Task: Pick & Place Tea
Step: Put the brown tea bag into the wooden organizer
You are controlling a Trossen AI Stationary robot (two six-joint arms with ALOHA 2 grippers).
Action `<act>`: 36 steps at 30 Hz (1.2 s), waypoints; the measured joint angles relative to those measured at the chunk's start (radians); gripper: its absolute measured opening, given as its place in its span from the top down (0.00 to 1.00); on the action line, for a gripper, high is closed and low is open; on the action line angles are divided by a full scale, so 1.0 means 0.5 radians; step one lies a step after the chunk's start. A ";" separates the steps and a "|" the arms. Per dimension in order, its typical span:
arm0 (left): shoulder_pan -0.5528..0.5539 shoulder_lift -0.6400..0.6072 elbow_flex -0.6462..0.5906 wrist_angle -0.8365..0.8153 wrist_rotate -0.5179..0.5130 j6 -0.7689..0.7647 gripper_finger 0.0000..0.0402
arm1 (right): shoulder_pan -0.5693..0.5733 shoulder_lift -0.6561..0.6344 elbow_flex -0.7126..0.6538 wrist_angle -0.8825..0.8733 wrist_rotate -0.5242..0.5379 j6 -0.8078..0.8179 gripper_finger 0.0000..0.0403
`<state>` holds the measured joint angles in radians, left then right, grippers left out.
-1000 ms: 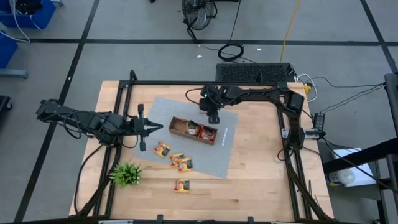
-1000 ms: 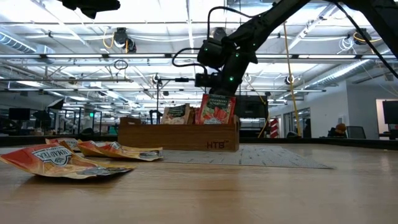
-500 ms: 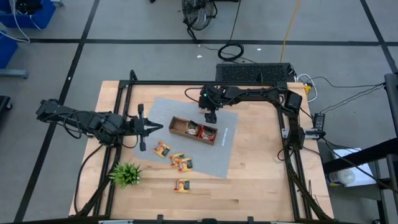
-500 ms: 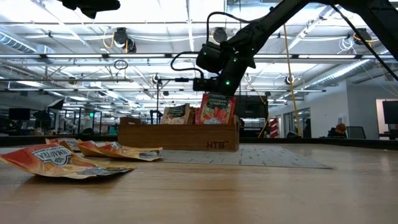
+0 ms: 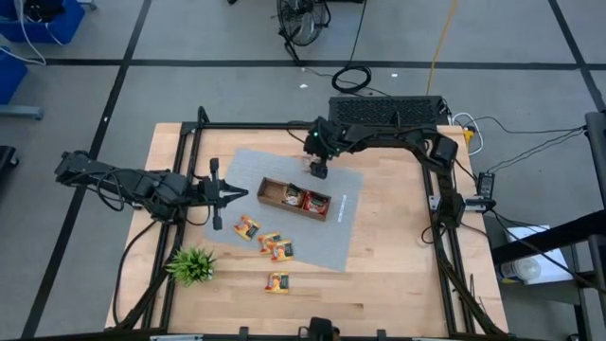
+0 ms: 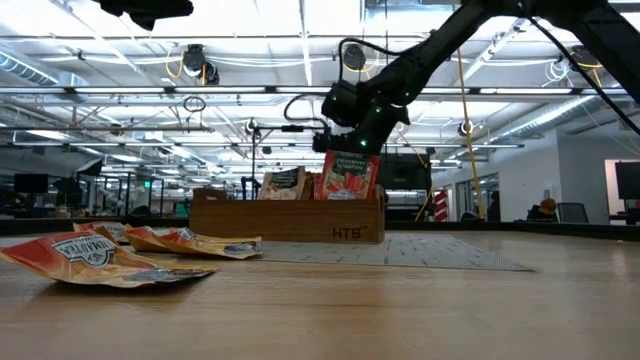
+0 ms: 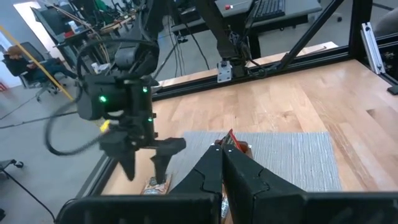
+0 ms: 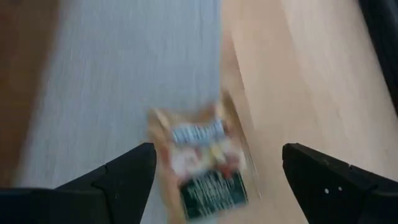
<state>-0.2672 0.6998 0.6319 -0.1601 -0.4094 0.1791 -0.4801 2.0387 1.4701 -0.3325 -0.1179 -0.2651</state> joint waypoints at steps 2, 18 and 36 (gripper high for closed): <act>0.000 0.000 0.000 0.000 0.001 0.000 0.95 | -0.007 0.025 0.010 0.086 -0.088 0.017 0.18; -0.004 0.000 0.000 0.002 0.033 -0.001 0.95 | -0.015 0.189 0.009 0.017 -0.030 -0.055 0.22; -0.003 0.001 0.000 0.000 0.036 -0.001 0.95 | -0.153 0.177 0.007 -0.070 -0.027 0.022 0.96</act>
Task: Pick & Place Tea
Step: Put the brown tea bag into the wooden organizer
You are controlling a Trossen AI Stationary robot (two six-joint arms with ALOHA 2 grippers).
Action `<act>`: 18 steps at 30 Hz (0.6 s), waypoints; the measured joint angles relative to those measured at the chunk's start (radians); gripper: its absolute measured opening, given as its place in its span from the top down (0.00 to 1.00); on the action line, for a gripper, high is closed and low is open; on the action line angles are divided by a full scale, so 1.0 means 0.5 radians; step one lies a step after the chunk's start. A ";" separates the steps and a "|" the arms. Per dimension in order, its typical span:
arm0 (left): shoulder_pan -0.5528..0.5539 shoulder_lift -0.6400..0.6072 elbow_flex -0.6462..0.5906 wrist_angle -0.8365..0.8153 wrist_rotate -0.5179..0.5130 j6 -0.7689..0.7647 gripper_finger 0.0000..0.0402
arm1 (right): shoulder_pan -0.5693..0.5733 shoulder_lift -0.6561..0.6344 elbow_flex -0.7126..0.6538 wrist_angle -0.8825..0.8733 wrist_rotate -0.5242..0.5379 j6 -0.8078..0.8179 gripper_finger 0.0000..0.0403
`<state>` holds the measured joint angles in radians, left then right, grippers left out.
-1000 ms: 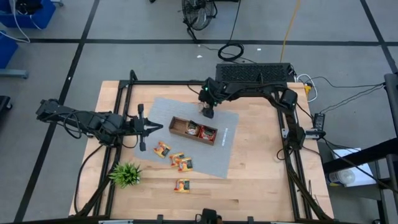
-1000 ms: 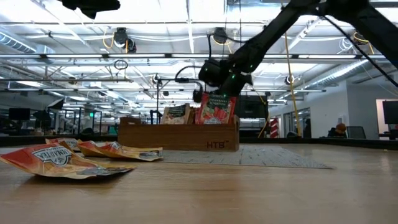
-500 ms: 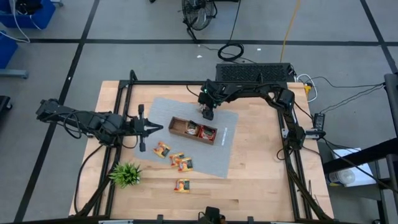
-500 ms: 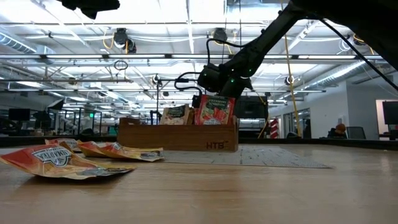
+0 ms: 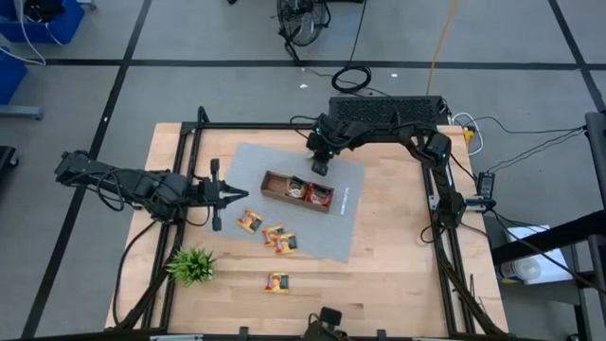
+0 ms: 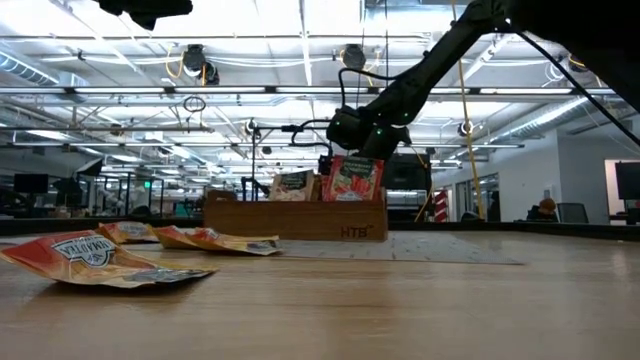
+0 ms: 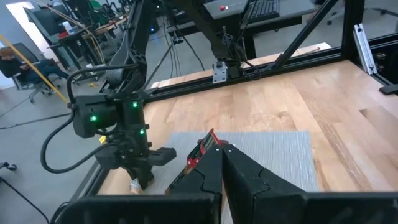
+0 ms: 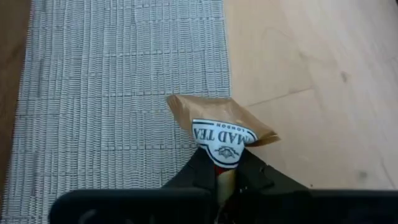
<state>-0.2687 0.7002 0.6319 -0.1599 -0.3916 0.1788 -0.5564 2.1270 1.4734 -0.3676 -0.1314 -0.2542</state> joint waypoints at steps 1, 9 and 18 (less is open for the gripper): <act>-0.001 0.000 0.000 0.000 0.001 0.000 0.95 | 0.005 -0.012 -0.002 -0.003 0.003 -0.003 0.97; 0.000 0.000 0.000 -0.002 0.001 0.000 0.95 | 0.138 -0.231 -0.009 -0.021 0.370 -0.168 0.98; -0.001 0.000 0.000 -0.001 0.001 0.001 0.95 | 0.300 -0.550 -0.005 -0.066 0.422 -0.115 0.98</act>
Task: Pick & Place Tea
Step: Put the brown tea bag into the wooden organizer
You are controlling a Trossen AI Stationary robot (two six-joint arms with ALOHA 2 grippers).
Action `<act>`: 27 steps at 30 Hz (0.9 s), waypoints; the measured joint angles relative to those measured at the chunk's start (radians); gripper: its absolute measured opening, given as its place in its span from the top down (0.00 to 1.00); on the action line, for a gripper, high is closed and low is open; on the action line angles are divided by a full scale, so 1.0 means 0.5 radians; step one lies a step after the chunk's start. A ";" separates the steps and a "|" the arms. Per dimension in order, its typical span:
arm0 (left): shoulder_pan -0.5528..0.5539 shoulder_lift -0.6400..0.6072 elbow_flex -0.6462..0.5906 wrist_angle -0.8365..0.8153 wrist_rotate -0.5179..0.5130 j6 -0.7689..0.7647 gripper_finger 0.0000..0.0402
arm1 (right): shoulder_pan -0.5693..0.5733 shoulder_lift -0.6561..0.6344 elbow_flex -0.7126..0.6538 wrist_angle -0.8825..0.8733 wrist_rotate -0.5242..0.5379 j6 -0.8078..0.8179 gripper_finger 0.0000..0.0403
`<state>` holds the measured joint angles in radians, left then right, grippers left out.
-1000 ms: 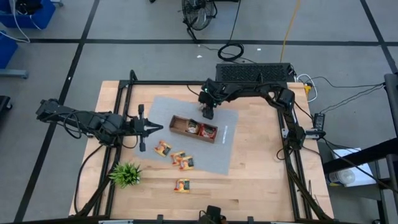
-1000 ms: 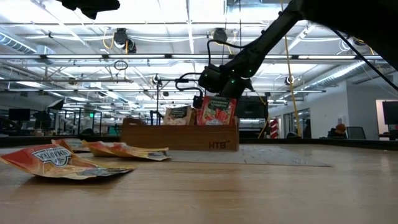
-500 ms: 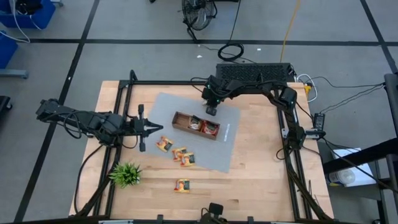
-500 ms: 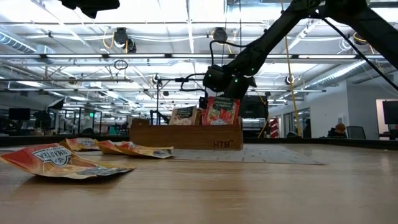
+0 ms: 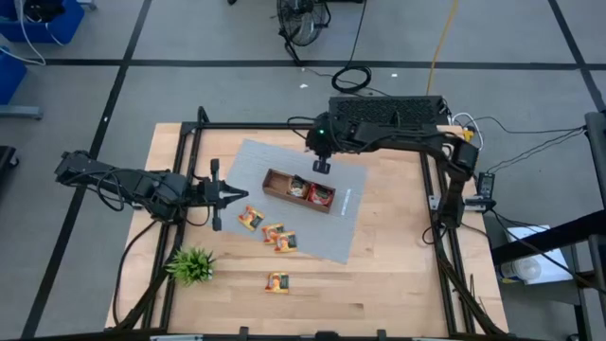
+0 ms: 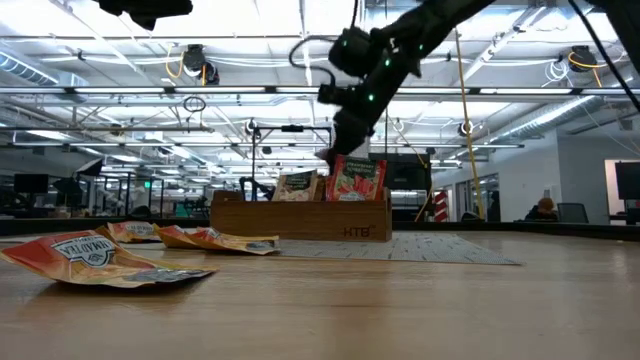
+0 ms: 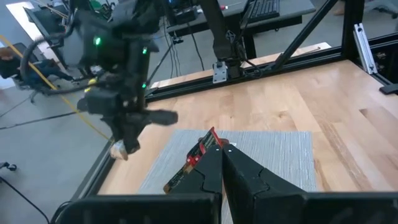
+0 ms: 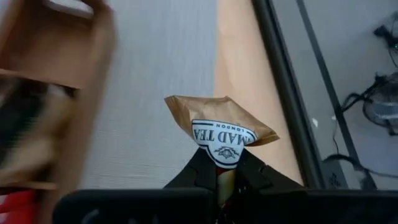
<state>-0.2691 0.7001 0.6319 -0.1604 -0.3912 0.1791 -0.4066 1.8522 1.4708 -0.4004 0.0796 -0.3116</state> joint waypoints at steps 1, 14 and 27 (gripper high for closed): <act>0.001 0.000 0.000 0.000 0.000 0.000 0.95 | 0.025 -0.024 0.000 -0.014 -0.004 0.008 0.98; 0.000 0.000 0.000 0.001 -0.001 0.000 0.95 | 0.312 -0.300 -0.161 0.198 -0.361 0.308 0.98; 0.000 0.000 0.000 0.325 0.002 0.088 0.95 | 0.755 -0.371 -0.582 0.820 0.513 -0.221 0.98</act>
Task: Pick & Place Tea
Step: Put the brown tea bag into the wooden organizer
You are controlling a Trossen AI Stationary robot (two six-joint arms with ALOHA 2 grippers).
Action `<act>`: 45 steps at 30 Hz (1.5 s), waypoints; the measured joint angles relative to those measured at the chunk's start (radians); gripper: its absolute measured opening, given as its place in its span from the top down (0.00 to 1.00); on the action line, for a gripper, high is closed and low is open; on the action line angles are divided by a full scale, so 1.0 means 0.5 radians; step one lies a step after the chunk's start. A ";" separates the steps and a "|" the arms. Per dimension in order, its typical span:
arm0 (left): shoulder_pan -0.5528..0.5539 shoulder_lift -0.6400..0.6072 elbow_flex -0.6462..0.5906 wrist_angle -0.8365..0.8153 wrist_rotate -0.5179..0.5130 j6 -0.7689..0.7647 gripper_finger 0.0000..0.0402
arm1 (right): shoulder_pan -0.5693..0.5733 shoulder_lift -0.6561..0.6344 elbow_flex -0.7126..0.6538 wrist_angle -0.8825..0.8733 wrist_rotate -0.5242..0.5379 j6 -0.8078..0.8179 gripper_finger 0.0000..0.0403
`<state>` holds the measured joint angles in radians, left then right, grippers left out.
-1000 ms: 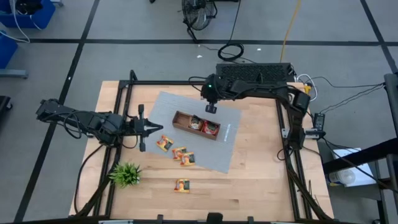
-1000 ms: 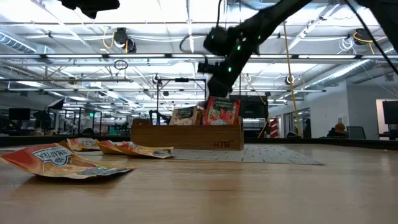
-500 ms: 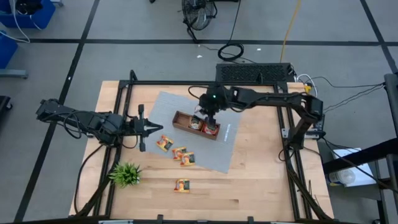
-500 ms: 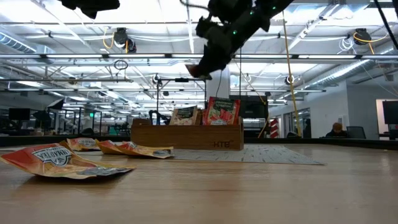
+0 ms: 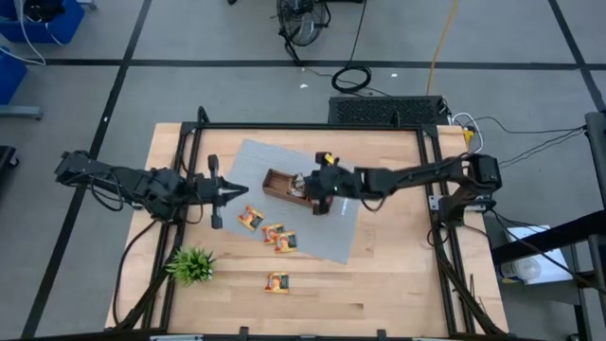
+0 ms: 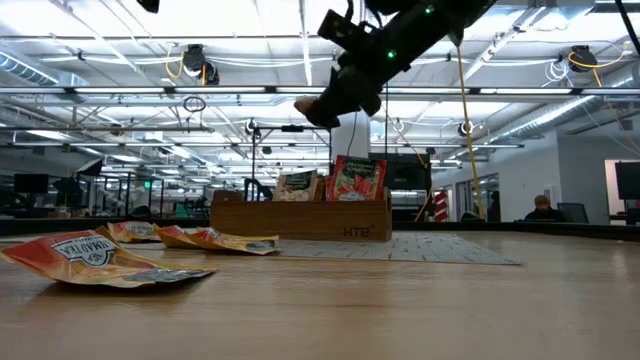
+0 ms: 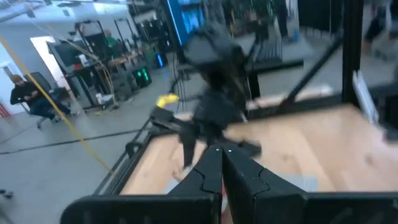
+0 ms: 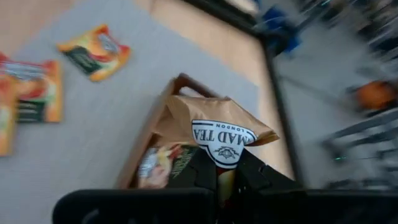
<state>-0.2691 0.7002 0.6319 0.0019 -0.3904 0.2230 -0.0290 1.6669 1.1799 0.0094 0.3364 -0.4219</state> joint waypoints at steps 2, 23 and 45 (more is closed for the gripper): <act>0.001 0.007 0.000 0.063 0.010 -0.043 0.95 | 0.074 0.000 -0.063 0.173 0.179 -0.130 0.98; 0.384 1.114 0.000 0.843 0.002 -0.128 0.95 | 0.193 0.013 -0.341 0.920 0.383 -0.628 0.98; 0.378 1.142 0.000 1.055 0.047 -0.428 0.95 | 0.189 0.034 -0.341 0.914 0.374 -0.615 0.98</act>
<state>-0.0803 1.2713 0.6319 0.5296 -0.3672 0.0088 0.0654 1.6836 1.0092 0.4662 0.5236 -0.7296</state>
